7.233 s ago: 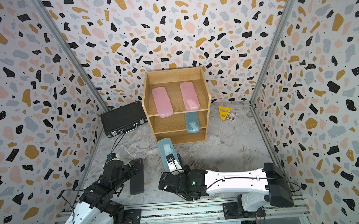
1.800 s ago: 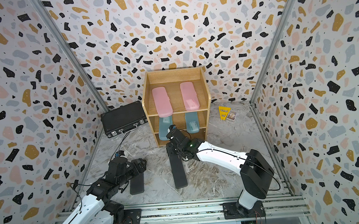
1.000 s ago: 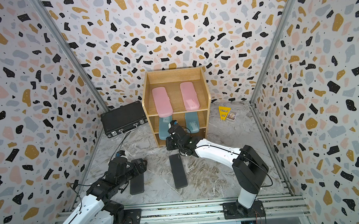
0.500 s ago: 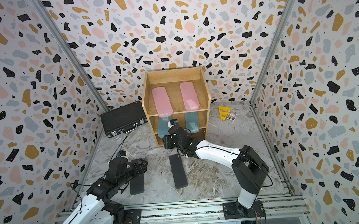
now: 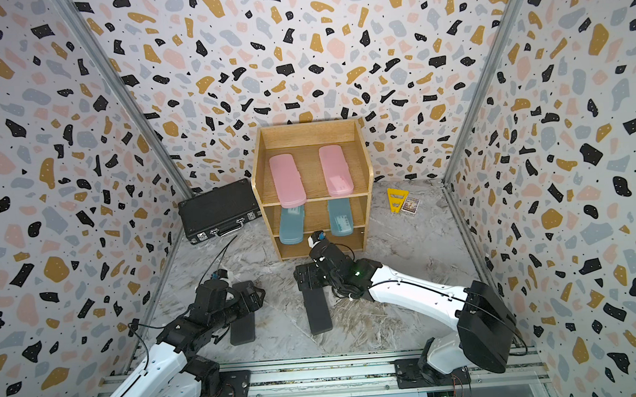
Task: Place the pencil cases on the shelf according to color
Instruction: Place the pencil case on the shelf, then move the pencil case to the center of the board.
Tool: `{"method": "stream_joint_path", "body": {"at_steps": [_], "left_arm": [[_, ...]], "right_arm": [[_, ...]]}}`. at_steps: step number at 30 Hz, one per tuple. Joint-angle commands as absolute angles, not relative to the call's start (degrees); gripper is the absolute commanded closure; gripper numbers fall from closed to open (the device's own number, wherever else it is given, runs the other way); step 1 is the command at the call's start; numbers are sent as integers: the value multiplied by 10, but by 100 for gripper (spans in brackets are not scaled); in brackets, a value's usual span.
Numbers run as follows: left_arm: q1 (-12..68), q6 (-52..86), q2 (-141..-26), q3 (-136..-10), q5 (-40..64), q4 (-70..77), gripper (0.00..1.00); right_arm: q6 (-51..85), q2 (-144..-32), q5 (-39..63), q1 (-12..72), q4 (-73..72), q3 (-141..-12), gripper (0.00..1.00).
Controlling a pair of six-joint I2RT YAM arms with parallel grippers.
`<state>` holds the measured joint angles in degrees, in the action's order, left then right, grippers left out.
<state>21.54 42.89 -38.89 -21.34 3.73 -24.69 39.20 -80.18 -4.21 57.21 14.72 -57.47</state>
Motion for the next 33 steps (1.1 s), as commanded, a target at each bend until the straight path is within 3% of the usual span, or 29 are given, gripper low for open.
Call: {"method": "stream_joint_path", "body": {"at_steps": [1, 9, 16, 33], "left_arm": [[214, 435, -385, -208, 2, -280, 0], [215, 412, -433, -244, -94, -334, 0], [229, 421, -526, -240, -67, -261, 0], [399, 502, -711, -286, -117, -162, 0]], "right_arm": [[392, -786, -65, 588, 206, -550, 0], [437, -783, -41, 608, 137, -455, 0], [461, -798, -54, 628, 108, -419, 0], [465, -844, -99, 641, 130, -439, 0]]}}
